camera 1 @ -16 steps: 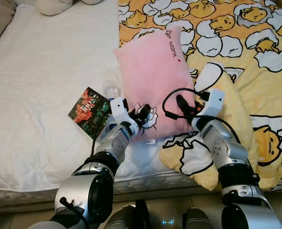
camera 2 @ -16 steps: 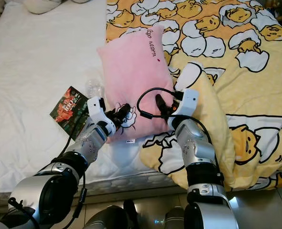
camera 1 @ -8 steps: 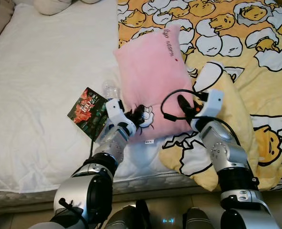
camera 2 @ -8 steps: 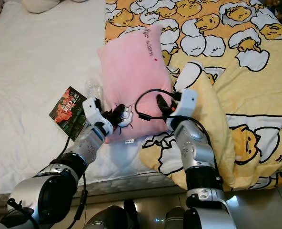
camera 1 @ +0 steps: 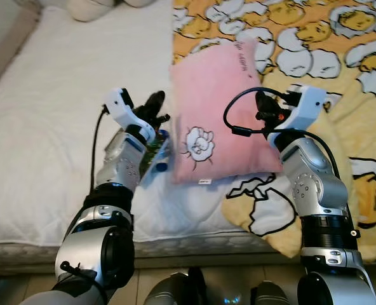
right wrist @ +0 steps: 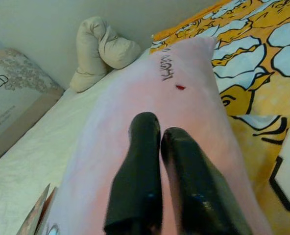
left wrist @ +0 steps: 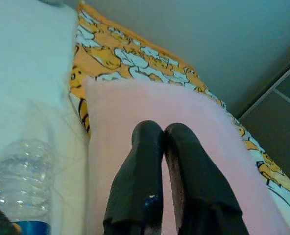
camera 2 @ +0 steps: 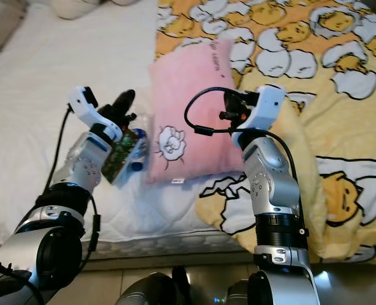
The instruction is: Clean up the room
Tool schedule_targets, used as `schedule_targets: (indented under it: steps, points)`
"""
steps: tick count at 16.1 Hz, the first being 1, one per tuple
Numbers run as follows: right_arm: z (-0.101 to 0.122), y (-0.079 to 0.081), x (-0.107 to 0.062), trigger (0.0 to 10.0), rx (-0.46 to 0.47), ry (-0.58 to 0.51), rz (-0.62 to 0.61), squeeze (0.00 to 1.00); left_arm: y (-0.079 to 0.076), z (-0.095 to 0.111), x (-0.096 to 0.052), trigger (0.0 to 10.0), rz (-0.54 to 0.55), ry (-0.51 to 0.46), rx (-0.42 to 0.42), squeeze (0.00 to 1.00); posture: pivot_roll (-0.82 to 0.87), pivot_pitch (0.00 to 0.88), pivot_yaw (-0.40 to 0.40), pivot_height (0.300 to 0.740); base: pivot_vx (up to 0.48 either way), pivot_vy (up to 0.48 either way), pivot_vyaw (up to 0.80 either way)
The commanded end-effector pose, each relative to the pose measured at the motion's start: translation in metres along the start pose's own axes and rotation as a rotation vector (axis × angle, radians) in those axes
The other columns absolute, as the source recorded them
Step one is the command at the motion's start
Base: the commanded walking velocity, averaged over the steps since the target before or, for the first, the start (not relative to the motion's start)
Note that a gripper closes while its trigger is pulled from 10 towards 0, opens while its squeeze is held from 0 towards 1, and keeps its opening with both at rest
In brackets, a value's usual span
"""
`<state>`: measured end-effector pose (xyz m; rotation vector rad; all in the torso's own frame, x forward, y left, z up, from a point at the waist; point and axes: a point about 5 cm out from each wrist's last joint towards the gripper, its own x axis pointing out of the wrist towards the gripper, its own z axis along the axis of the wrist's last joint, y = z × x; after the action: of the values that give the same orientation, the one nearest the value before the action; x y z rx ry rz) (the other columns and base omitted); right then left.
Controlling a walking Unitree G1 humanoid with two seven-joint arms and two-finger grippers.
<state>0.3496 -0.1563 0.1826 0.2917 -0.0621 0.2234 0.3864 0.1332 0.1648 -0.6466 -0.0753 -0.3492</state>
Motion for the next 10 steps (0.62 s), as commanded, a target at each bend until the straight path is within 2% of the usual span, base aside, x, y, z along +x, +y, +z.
schedule_targets:
  steps: [1,2,3,4,5,6,7,8,9,10]
  points:
    - [-0.003,0.002,-0.002,0.0,0.014,0.014,-0.001,0.00,0.004,0.001,-0.005,0.0,-0.010,0.019,0.006,0.00,-0.22,0.066,0.248,0.740,0.000,0.000,0.00]
    - [-0.006,0.001,-0.004,0.0,0.013,0.025,-0.008,0.00,0.003,-0.006,-0.006,0.0,-0.002,0.074,0.066,0.00,-0.22,0.066,0.248,0.740,0.000,0.000,0.00]
    - [-0.007,0.000,-0.004,0.0,0.013,0.030,-0.010,0.00,0.003,-0.010,-0.007,1.8,0.005,0.100,0.093,0.00,-0.22,0.066,0.248,0.740,0.000,0.000,0.00]
    - [-0.013,-0.001,-0.008,0.0,-0.012,0.051,-0.006,0.00,0.007,-0.020,-0.009,10.0,0.043,0.150,0.159,0.00,-0.22,0.079,0.246,0.740,0.000,0.000,0.00]
    - [-0.017,-0.004,-0.010,0.0,-0.073,0.079,-0.027,0.00,0.011,-0.022,-0.010,10.0,0.057,0.162,0.178,1.00,-0.23,0.088,0.247,0.740,0.000,0.000,0.00]
    - [-0.024,-0.011,-0.013,10.0,-0.222,0.103,-0.071,1.00,0.014,-0.021,-0.010,10.0,0.075,0.166,0.265,1.00,-0.23,0.087,0.248,0.740,0.000,0.000,0.00]
    - [-0.024,-0.013,-0.014,10.0,-0.337,0.096,-0.085,1.00,0.014,-0.020,-0.009,10.0,0.082,0.167,0.327,1.00,-0.24,0.085,0.248,0.740,0.000,0.000,0.00]
    - [-0.024,-0.015,-0.015,10.0,-0.472,0.071,-0.093,1.00,0.014,-0.020,-0.009,10.0,0.083,0.172,0.448,1.00,-0.25,0.076,0.248,0.740,0.000,0.000,0.00]
    - [-0.023,-0.022,-0.016,10.0,-0.507,0.052,-0.136,1.00,0.013,-0.023,-0.011,10.0,0.083,0.180,0.563,1.00,-0.25,0.073,0.246,0.740,0.000,0.000,0.00]
    - [-0.024,-0.027,-0.017,10.0,-0.506,0.051,-0.162,1.00,0.013,-0.028,-0.013,10.0,0.093,0.186,0.571,1.00,-0.25,0.070,0.245,0.740,0.000,0.000,0.00]
